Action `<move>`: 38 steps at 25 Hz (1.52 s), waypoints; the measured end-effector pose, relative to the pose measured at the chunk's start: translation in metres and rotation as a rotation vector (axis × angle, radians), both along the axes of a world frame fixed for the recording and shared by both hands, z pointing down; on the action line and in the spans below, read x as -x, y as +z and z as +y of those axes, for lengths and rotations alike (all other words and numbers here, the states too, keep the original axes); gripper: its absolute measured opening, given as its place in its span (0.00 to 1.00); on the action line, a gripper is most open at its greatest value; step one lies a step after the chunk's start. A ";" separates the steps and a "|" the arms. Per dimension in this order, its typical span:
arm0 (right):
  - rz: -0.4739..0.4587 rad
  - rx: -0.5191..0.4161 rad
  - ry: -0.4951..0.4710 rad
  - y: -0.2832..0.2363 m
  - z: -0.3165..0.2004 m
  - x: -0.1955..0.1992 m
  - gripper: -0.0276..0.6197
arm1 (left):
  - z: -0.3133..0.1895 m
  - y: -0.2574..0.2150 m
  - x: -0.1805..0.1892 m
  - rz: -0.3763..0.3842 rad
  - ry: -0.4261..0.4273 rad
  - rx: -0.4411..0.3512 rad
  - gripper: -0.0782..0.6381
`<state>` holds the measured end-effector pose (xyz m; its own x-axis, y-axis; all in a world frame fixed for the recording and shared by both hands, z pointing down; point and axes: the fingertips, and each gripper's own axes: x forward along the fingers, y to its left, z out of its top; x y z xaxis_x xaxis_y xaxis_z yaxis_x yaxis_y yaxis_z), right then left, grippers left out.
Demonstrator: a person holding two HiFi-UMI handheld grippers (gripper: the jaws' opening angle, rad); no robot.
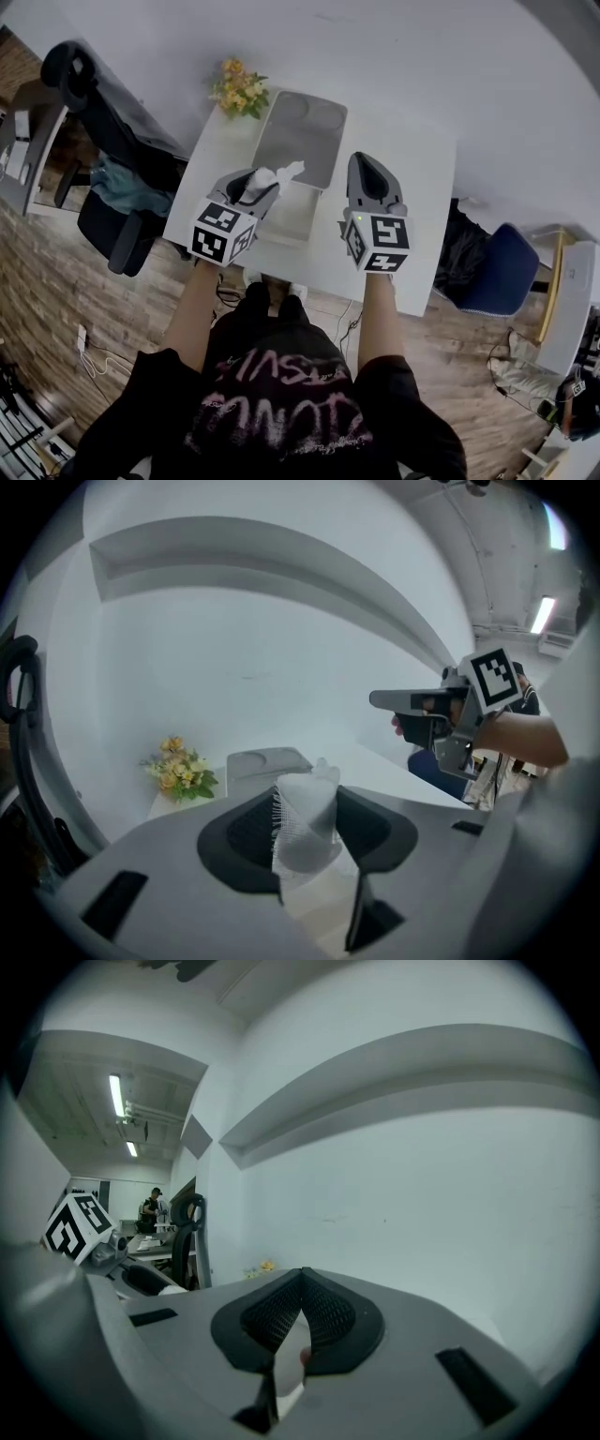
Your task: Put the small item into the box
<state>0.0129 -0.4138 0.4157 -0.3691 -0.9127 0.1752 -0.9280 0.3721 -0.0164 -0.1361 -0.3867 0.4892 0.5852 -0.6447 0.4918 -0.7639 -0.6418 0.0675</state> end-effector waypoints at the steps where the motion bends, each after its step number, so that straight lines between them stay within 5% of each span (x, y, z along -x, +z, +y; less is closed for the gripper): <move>1: 0.001 0.004 0.004 0.002 0.001 -0.002 0.06 | 0.001 0.007 -0.003 -0.013 0.015 0.021 0.36; 18: 0.000 0.072 0.040 0.034 0.004 -0.019 0.06 | 0.018 0.105 -0.026 -0.223 0.146 0.254 0.36; 27: 0.004 0.101 0.047 0.044 0.004 -0.024 0.06 | 0.023 0.125 -0.027 -0.301 0.177 0.294 0.38; 38: -0.007 0.106 0.052 0.048 0.006 -0.029 0.06 | 0.025 0.129 -0.028 -0.288 0.172 0.290 0.44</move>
